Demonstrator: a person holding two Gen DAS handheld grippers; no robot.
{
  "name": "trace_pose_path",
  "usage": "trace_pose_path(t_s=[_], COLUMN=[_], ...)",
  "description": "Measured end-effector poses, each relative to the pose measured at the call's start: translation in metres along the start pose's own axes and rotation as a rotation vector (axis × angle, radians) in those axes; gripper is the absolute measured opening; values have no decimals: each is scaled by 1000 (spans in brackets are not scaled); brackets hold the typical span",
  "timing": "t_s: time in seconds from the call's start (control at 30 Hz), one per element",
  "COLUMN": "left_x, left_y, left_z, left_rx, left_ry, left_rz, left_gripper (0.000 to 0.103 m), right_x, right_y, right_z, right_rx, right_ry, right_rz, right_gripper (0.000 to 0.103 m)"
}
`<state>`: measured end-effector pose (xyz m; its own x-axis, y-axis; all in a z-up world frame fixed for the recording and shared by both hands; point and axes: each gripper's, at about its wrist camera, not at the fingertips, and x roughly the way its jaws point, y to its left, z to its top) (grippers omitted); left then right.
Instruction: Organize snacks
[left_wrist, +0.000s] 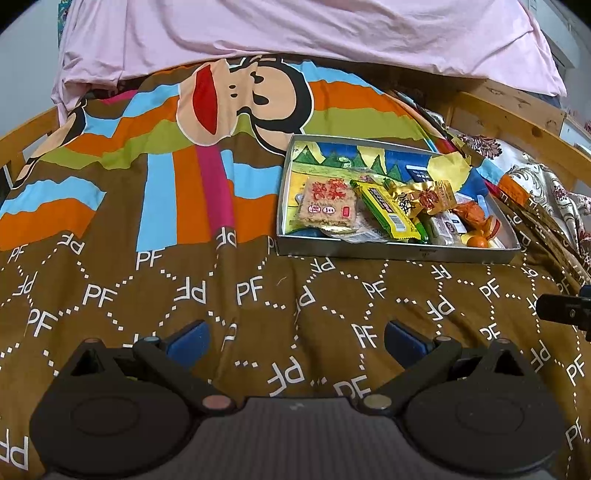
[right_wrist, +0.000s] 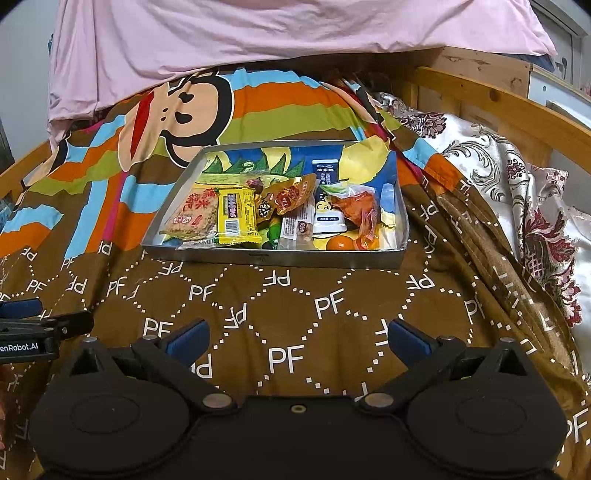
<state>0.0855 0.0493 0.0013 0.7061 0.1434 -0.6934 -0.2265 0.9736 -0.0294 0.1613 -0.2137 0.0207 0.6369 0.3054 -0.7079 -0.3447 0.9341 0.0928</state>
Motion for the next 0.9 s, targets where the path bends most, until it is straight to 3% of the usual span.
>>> trace_pose_path(t_s=[0.77,0.9], left_x=[5,6], left_y=[-7,-17], left_z=[0,2], left_rx=[45,119], left_ry=[21,32], left_rz=[-22,-1], left_gripper=[102,102], right_x=[6,9], right_y=[0,0], right_z=[-1,-2], right_rx=[-23,-31], right_ry=[-3,-3], right_rz=[7,6], right_gripper=[102,102])
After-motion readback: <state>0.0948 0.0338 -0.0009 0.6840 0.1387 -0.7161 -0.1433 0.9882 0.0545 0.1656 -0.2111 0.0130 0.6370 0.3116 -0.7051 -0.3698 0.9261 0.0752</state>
